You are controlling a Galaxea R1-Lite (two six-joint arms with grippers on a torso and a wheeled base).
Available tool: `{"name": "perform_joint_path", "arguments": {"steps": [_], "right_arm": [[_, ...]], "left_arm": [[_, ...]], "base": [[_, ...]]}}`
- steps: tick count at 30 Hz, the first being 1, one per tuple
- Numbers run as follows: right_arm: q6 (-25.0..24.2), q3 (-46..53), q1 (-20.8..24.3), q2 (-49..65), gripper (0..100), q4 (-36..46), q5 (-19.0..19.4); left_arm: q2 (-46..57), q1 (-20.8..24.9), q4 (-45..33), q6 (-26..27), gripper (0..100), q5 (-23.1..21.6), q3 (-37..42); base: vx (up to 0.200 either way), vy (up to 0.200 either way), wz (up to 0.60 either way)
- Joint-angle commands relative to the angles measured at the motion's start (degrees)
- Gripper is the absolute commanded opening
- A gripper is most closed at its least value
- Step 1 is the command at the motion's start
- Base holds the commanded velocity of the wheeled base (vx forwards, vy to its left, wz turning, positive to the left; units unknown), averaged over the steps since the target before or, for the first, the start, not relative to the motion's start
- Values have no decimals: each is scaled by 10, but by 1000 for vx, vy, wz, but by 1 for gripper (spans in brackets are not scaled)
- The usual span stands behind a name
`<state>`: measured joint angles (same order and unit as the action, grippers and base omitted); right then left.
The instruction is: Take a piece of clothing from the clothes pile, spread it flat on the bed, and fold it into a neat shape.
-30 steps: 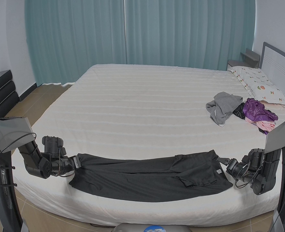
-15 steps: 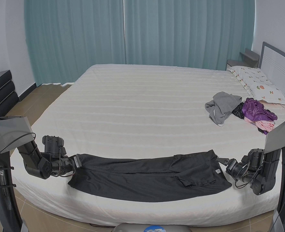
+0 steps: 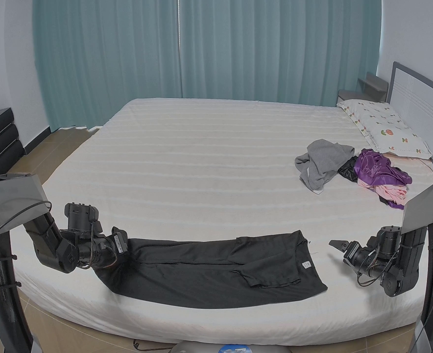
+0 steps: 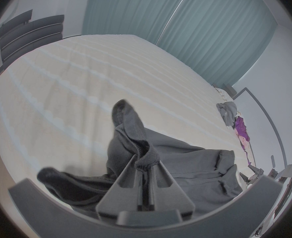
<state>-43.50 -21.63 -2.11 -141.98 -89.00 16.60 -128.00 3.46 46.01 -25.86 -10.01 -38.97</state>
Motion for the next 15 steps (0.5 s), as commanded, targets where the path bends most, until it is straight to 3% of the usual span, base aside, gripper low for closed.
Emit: {"name": "perform_joint_path", "arguments": {"steps": [1, 8, 15], "right_arm": [[0, -1, 1, 0, 100, -7, 0], [0, -2, 2, 0, 100, -7, 0], [-1, -1, 4, 0, 100, -7, -1]], "left_arm": [[26, 15, 0, -9, 0, 0, 8], [54, 60, -2, -38, 0, 3, 20], [59, 111, -7, -56, 0, 36, 4]], "base": [[0, -200, 0], [0, -200, 0], [0, -200, 0]]}}
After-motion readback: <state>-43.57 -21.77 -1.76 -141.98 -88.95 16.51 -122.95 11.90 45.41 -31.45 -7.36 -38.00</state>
